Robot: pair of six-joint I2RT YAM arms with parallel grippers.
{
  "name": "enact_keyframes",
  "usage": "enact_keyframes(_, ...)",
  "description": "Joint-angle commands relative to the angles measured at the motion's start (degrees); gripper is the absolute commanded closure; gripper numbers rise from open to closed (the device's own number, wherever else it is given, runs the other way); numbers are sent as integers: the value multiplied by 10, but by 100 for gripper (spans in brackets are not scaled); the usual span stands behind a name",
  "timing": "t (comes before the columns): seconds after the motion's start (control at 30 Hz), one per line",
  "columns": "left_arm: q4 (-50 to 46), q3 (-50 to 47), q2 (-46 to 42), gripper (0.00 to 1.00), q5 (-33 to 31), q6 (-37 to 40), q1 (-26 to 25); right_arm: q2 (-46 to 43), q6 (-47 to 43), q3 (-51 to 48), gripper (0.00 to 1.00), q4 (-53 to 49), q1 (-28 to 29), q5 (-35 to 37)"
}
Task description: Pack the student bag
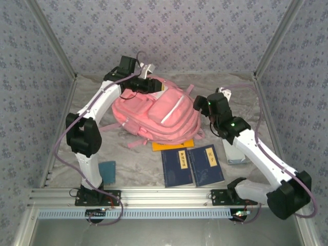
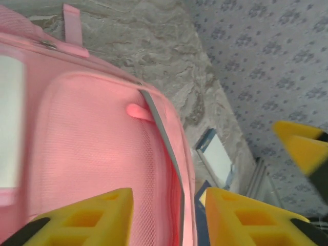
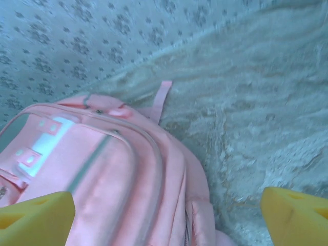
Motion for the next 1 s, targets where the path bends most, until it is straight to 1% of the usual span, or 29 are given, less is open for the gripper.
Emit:
enact_keyframes(0.0,-2,-31,-82,50,-78,-30,7,-14,-80,16,3,-37,37,85)
enact_keyframes(0.13,-33,-109,-188,45,-196,-69,9,-17,-142,20,2,-29,108,87)
enact_keyframes(0.2,-64,-172,-257,38,-268,-97,10,-11,-166,20,2,-27,144,70)
enact_keyframes(0.23,-80,-205,-291,38,-290,-108,14,-5,-173,22,1,-30,161,56)
enact_keyframes(0.27,-90,-238,-323,34,-306,-120,16,2,-177,23,1,-32,172,35)
enact_keyframes(0.37,-152,-336,-419,23,-394,-201,26,21,-178,22,1,-40,198,-23)
enact_keyframes(0.4,-176,-366,-446,22,-405,-217,33,28,-183,21,1,-41,207,-50)
enact_keyframes(0.43,-197,-397,-474,20,-418,-235,38,33,-186,20,1,-42,213,-62)
enact_keyframes(0.5,-238,-453,-519,13,-449,-271,47,42,-193,17,1,-44,230,-80)
enact_keyframes(0.53,-253,-483,-542,4,-466,-289,51,47,-196,15,0,-45,236,-92)
enact_keyframes(0.6,-280,-531,-566,2,-496,-307,62,54,-197,12,0,-47,245,-109)
enact_keyframes(0.63,-288,-556,-572,2,-504,-312,71,56,-198,7,0,-43,247,-128)
enact_keyframes(0.73,-283,-623,-580,2,-483,-319,101,66,-198,-8,0,-34,254,-180)
enact_keyframes(0.8,-266,-652,-584,2,-473,-334,101,76,-202,-16,0,-32,262,-211)
enact_keyframes(0.97,-244,-688,-587,2,-486,-376,98,94,-200,-32,0,-32,283,-226)
